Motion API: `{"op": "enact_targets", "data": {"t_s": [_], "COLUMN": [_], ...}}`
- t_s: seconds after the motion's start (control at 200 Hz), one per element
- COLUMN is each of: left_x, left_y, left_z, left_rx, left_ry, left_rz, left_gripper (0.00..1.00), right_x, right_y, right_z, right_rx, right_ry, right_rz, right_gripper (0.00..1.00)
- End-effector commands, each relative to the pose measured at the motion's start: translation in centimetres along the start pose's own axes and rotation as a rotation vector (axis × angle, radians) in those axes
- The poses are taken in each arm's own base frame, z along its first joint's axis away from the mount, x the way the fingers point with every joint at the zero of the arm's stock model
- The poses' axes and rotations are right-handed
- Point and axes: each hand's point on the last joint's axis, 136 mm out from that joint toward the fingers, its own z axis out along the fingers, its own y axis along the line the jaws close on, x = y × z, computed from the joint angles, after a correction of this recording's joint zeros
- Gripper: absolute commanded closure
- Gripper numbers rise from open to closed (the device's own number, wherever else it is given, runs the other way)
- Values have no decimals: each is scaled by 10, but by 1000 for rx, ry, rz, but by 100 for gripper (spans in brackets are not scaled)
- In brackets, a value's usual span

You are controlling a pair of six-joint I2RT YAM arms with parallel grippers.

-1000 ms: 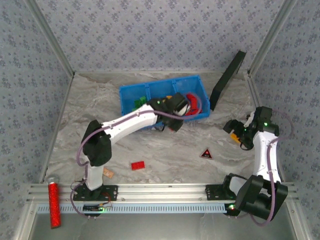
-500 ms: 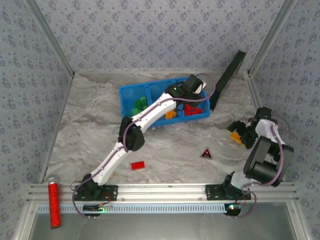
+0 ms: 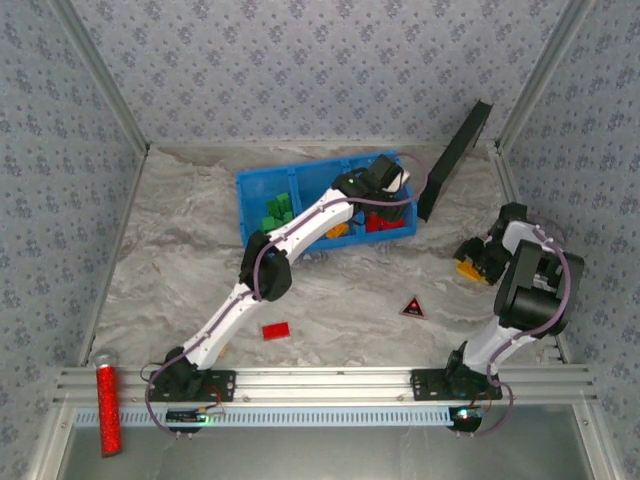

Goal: Sort the legos into containers by color

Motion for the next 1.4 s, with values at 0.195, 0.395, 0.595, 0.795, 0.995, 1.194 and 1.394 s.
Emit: {"op": "enact_targets", "data": {"t_s": [0.195,0.395,0.595,0.795,0.995,1.194,1.394], "left_x": [-90,-98,-25,113,231,286,325], "left_y": [-11,-6,40,68,66,53,34], "left_z": [-125,-195,-250,-290,-299,-296,-273], "left_rx": [124,143,-1,-61,-55,-60,-39], "left_ry": [-246,-262,-21,120,259,262,299], "left_rz": [-29,-11,-22,-154,-335,-349,-411], "left_gripper": [36,33,29,26,20,20,20], "right_x": [6,10,25,39,60,76,87], "right_y": [-5,13,65,170,280,352,387], "right_z": [16,-1,-64,-142,-168,-144,-97], "right_rx": [83,66,4,-134,-221,-220,-171], "right_ry": [48,28,-69,-265,-344,-346,-301], "right_rz": [-79,-136,-244,-455,-746,-953,-1081], "right_gripper": [44,55,57,56,55,56,56]}}
